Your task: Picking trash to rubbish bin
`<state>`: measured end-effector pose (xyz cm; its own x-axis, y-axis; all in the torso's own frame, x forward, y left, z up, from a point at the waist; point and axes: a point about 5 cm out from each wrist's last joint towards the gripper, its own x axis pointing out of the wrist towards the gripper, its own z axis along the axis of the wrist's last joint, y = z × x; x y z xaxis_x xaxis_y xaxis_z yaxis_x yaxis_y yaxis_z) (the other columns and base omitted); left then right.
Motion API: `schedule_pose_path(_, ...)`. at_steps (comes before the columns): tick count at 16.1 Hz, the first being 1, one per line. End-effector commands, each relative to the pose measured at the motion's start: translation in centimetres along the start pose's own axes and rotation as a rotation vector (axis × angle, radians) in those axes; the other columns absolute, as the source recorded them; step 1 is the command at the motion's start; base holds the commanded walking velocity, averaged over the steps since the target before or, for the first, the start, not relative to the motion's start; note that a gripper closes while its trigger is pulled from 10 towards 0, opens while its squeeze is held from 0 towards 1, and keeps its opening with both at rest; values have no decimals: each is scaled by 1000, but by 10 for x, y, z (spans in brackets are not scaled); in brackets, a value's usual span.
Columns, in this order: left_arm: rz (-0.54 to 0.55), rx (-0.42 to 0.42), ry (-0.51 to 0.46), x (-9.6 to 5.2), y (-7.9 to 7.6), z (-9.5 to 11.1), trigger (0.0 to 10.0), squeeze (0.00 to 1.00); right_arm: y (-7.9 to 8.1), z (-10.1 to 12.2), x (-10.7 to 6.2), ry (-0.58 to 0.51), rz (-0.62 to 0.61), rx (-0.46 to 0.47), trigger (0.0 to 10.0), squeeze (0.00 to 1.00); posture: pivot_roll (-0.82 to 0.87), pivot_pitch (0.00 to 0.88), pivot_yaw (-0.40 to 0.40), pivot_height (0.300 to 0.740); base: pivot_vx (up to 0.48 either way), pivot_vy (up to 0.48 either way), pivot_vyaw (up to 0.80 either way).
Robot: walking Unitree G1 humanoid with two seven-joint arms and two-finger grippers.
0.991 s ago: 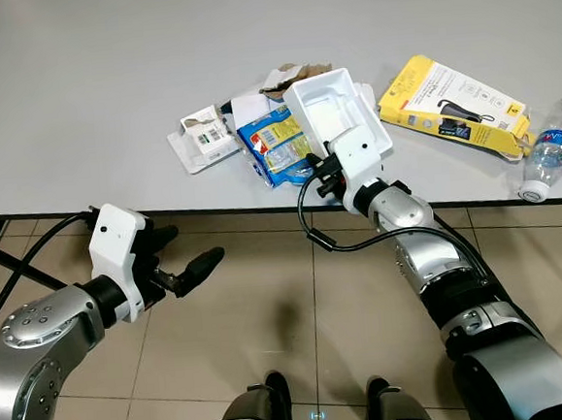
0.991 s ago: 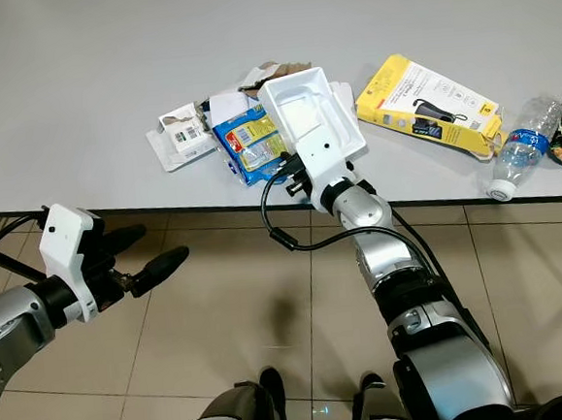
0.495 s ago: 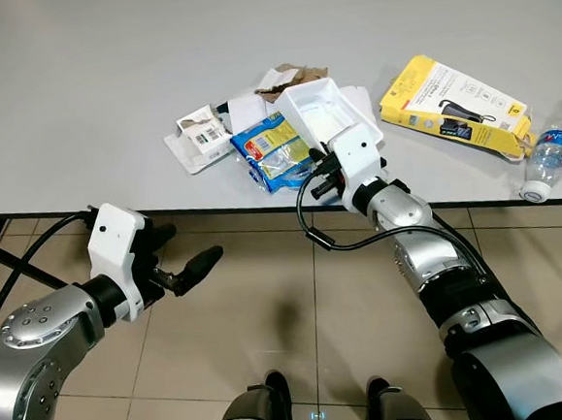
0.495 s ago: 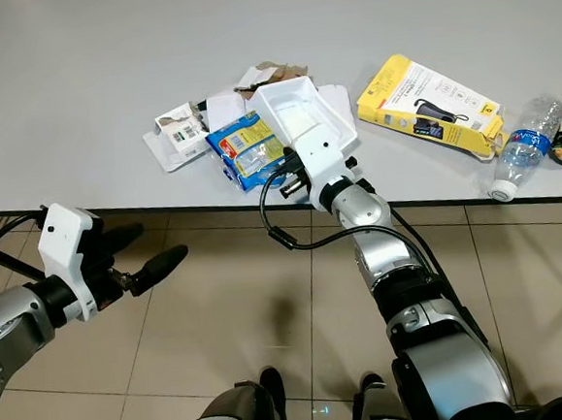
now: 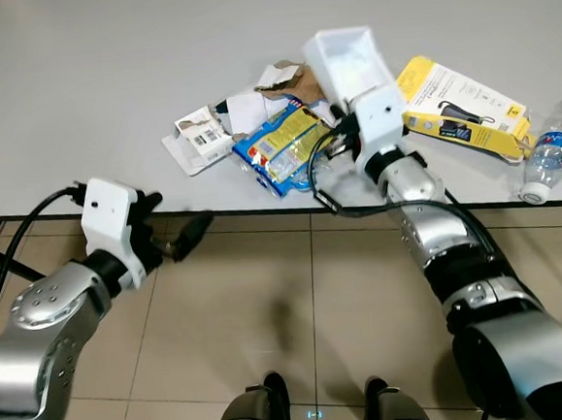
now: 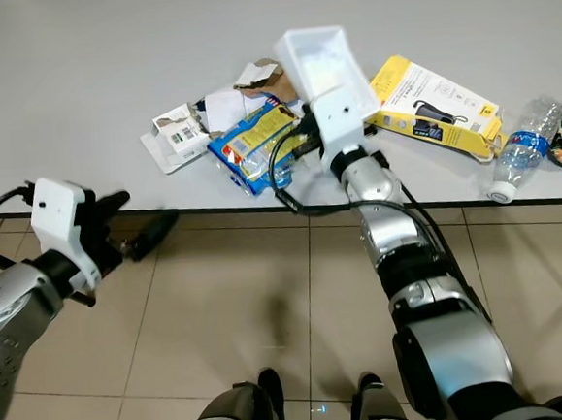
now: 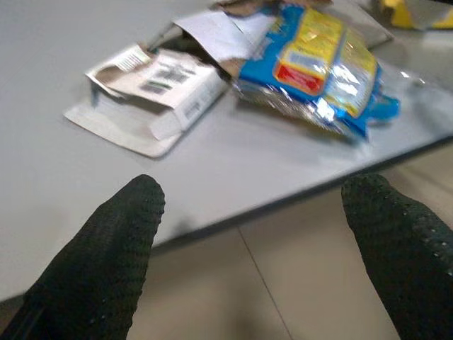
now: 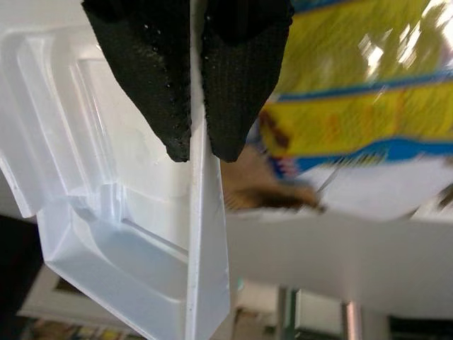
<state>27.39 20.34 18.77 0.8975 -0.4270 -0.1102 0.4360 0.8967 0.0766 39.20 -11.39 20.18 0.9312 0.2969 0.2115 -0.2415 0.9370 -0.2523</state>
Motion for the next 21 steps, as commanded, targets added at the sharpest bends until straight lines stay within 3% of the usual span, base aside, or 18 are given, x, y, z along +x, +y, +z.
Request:
schedule_pose_path(1,65,17,-21,2,7,1,10000,0,-8,6,2,-31,-46,-1,0,0,6,156,74,740,0,0,0)
schedule_pose_path(2,85,14,-39,5,8,2,10000,0,-11,8,3,-37,-61,-6,2902,0,-2,151,72,740,0,0,0)
schedule_pose_path(3,112,3,-65,11,9,3,10000,0,-17,11,3,-49,-88,-23,10000,0,-17,143,71,740,0,0,0)
schedule_pose_path(9,196,-39,-116,35,3,-3,10000,0,-37,12,-6,-74,-144,-67,10000,0,-77,123,72,740,0,0,0)
schedule_pose_path(11,216,-93,-164,53,-5,-3,10000,0,-42,10,-13,-73,-151,-93,10000,0,-111,118,70,740,0,0,0)
schedule_pose_path(19,272,-208,-186,80,-16,-10,10000,0,-38,4,-29,-59,-143,-97,10000,0,-140,125,83,740,0,0,0)
schedule_pose_path(21,276,-237,-157,90,-18,-19,10000,0,-35,19,-33,-106,-148,-124,10000,0,-179,150,95,740,0,0,0)
